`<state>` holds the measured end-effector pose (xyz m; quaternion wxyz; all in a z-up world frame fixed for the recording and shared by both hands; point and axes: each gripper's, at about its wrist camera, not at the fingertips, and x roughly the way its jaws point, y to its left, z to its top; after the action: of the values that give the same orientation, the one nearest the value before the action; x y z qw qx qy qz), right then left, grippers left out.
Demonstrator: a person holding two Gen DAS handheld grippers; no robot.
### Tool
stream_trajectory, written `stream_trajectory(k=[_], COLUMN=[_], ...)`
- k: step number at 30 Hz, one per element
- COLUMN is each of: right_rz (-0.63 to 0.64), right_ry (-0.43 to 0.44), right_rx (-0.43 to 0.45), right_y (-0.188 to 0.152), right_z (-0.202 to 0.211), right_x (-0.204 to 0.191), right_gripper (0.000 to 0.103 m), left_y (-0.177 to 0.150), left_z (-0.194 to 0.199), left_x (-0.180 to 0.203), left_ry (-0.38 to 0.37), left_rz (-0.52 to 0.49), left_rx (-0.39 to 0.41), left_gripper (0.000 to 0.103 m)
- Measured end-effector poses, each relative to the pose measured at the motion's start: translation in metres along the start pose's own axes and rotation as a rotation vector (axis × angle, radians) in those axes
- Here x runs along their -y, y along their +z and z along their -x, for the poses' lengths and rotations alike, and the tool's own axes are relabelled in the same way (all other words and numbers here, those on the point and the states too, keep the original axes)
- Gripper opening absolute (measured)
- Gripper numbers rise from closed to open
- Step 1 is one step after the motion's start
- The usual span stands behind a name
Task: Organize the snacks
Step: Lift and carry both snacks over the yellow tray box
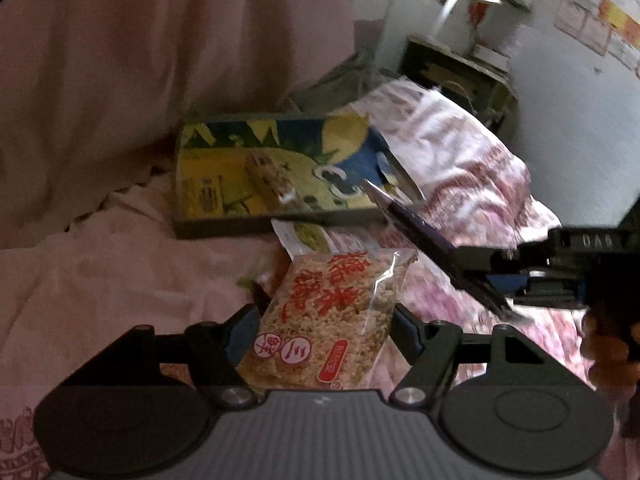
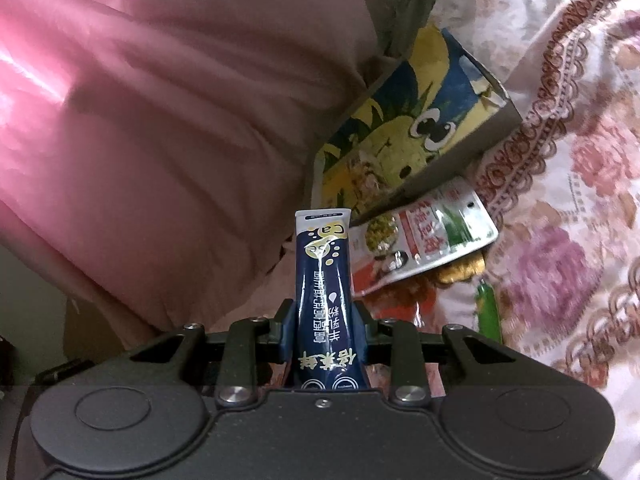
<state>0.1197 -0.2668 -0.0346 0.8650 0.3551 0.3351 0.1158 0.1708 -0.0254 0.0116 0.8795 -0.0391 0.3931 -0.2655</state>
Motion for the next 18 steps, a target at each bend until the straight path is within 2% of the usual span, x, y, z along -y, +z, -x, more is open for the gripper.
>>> stream_trajectory(k=[9, 18], right_rz=[0.025, 0.124], right_ry=[-0.029, -0.080], right_rx=[0.043, 0.071], right_y=[0.032, 0.070], right_z=[-0.028, -0.079], right_x=[-0.002, -0.011], right_gripper=[0.032, 0.032], left_y=[0.059, 0.107], left_z=[-0.029, -0.086], left_x=[-0.029, -0.050], left_ry=[0.059, 0.209], left_rz=[0.130, 0.177], left_rx=[0.083, 0.170], left_gripper=[0.075, 0.075])
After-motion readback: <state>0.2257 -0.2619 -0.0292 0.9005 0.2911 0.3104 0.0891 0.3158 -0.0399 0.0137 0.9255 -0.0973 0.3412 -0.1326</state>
